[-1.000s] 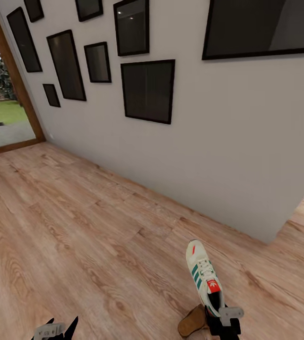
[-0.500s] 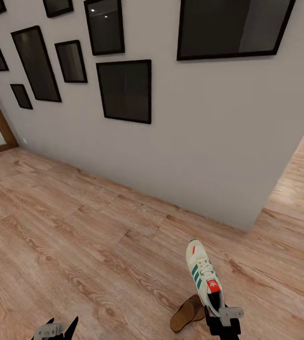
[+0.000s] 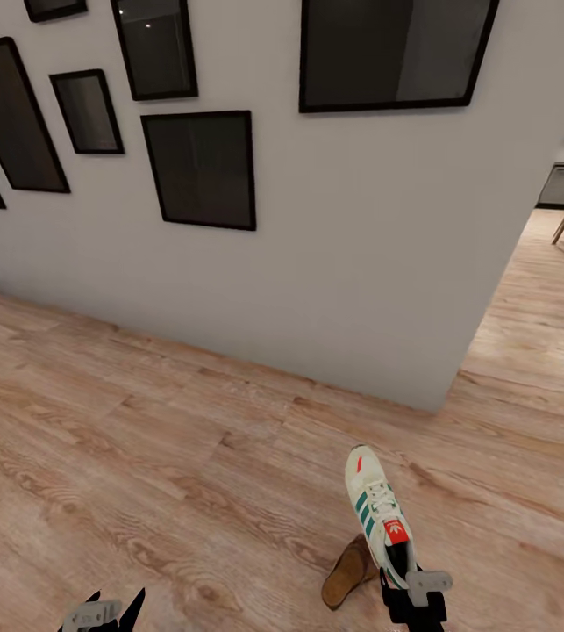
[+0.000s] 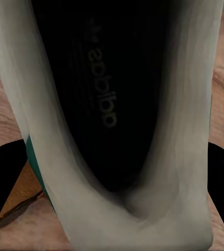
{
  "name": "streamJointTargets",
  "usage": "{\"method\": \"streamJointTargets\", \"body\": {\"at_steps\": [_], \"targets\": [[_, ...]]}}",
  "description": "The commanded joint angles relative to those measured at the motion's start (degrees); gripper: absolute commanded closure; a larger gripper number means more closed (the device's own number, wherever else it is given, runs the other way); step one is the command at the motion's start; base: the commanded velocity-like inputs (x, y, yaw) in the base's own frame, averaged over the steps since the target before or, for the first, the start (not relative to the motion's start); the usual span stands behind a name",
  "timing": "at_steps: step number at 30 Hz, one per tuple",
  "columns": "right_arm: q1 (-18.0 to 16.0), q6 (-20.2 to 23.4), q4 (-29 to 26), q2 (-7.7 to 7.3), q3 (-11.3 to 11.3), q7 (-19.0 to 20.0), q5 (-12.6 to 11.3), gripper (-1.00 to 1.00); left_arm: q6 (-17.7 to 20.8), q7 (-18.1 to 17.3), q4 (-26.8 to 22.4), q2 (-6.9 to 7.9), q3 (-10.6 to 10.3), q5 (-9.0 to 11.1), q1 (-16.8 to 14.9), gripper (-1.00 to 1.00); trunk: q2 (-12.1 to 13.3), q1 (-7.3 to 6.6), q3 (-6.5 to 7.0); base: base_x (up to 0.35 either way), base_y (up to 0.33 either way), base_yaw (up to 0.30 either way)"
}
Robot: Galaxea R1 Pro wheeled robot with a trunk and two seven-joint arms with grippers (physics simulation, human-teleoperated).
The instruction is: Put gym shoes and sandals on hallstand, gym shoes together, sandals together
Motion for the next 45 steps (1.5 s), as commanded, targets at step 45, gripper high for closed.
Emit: {"method": "streamJointTargets", "body": {"at_steps": [45], "targets": [[-0.05,-0.08,0.07,0.01,-0.02,-0.52,0.59,1.00,0.12,-0.56,0.06,0.00,0.28,0.60,-0.03,-1.00,-0.02,-0.01,-0.05,0.000,0.004,-0.263]]}}
